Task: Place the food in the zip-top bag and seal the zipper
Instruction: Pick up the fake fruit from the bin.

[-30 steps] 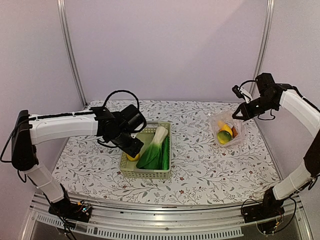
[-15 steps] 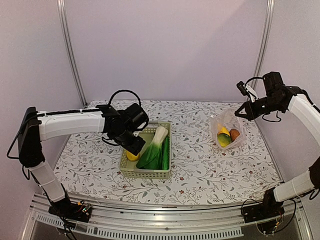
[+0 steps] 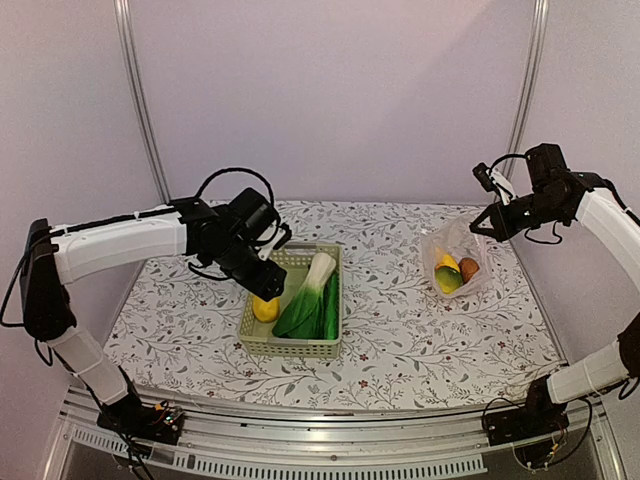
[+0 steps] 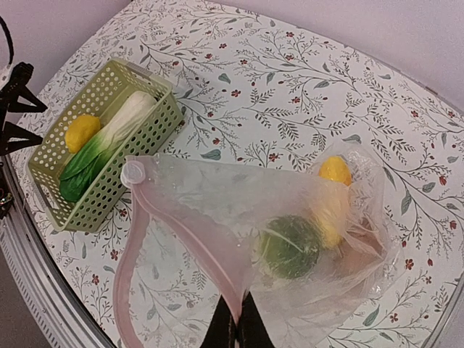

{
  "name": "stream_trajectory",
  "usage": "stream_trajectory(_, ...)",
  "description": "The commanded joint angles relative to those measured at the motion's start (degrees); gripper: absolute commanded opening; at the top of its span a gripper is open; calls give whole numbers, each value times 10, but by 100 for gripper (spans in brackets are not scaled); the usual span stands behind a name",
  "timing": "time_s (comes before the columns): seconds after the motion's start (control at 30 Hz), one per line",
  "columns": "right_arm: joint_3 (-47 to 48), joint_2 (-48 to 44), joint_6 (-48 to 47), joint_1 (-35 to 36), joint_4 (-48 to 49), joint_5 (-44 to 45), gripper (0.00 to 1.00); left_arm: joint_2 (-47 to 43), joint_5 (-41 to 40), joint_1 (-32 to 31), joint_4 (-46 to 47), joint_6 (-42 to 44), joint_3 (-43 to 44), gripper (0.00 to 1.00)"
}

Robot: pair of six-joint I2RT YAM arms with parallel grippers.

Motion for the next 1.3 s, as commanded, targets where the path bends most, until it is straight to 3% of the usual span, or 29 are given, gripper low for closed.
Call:
stream_trajectory(0.0, 5, 6, -3, 0, -4, -1, 0, 5, 41, 20, 2, 33, 2, 74)
stream_trajectory(0.33, 5, -2, -3, 0, -9, 6, 0, 90, 22, 24, -51, 55, 58, 71)
stream_trajectory(0.87, 6, 3, 2, 0, -11, 1, 0, 159, -49, 24, -78, 113, 101, 77)
stream_trajectory(1.27, -5, 3, -1, 0, -3, 3, 0, 193, -58, 22, -97, 122, 129, 70)
